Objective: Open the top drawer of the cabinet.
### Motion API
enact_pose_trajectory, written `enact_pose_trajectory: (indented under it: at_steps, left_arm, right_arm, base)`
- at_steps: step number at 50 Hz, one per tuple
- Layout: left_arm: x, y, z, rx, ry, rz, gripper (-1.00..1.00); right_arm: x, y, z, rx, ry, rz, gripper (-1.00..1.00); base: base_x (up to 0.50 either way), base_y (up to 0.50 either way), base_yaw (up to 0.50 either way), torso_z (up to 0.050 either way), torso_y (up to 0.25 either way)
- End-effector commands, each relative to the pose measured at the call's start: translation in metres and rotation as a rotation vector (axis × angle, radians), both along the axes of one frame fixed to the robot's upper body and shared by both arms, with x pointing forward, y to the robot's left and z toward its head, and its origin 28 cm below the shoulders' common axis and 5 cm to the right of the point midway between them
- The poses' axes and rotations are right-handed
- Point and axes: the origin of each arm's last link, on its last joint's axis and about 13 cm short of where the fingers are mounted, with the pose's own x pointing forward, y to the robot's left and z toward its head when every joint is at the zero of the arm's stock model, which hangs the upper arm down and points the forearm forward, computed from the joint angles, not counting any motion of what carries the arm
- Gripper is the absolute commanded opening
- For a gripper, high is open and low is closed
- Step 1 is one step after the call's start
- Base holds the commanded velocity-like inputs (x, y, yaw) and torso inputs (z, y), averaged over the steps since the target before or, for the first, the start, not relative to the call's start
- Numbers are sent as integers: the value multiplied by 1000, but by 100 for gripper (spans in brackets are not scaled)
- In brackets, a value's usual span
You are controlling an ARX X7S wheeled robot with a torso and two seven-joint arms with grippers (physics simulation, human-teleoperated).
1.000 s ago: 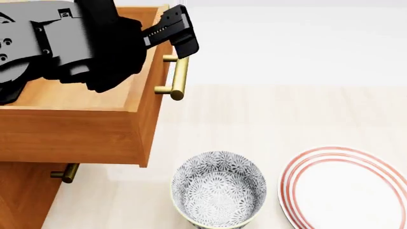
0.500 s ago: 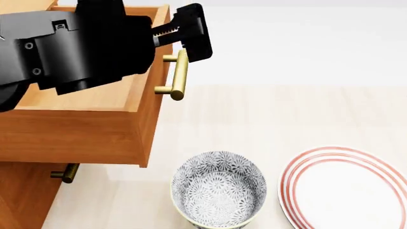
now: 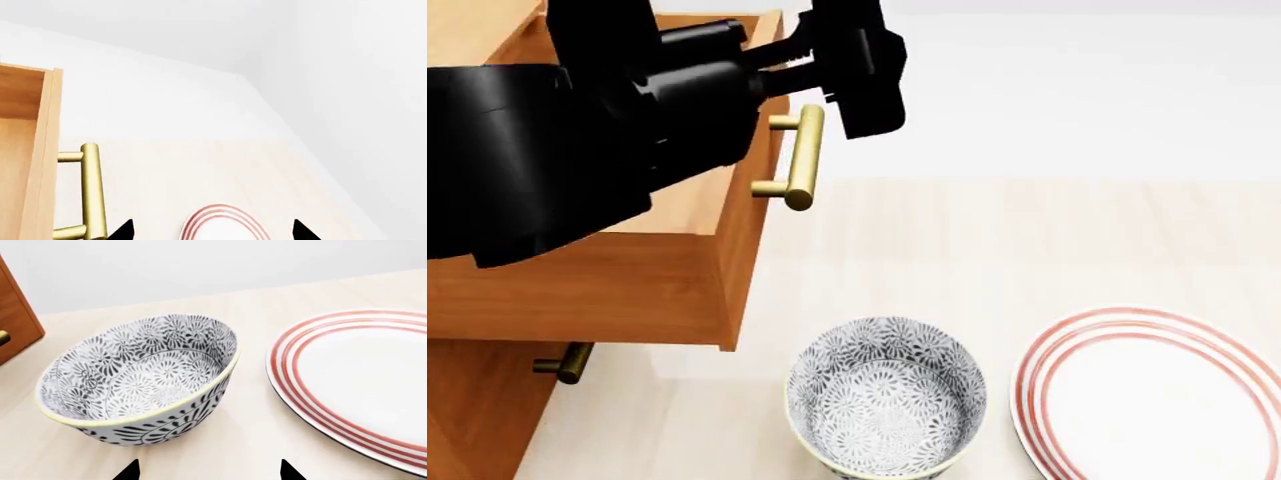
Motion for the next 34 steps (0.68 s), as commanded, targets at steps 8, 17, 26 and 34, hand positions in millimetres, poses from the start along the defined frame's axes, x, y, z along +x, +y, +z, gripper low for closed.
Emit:
enact_pose_trajectory:
  at_steps: [8, 17, 26, 34]
  left_arm:
    - [-61, 9, -26, 213, -525, 58, 100]
    - [-71, 18, -50, 245, -531, 81, 100]
    - [-100, 17, -65, 302, -661, 63, 100]
    - [-107, 22, -87, 363, -770, 49, 100]
  right_arm:
    - [3, 1, 2, 9, -13, -7, 100]
    - [3, 1, 1, 9, -8, -5, 100]
    - [3, 1, 0, 6, -8, -2, 100]
    - [2, 2, 1, 5, -8, -1, 100]
  base:
    - [0, 0, 0, 0, 0]
    - [0, 0, 0, 0, 0]
    - [0, 0, 0, 0, 0]
    - [0, 0, 0, 0, 0]
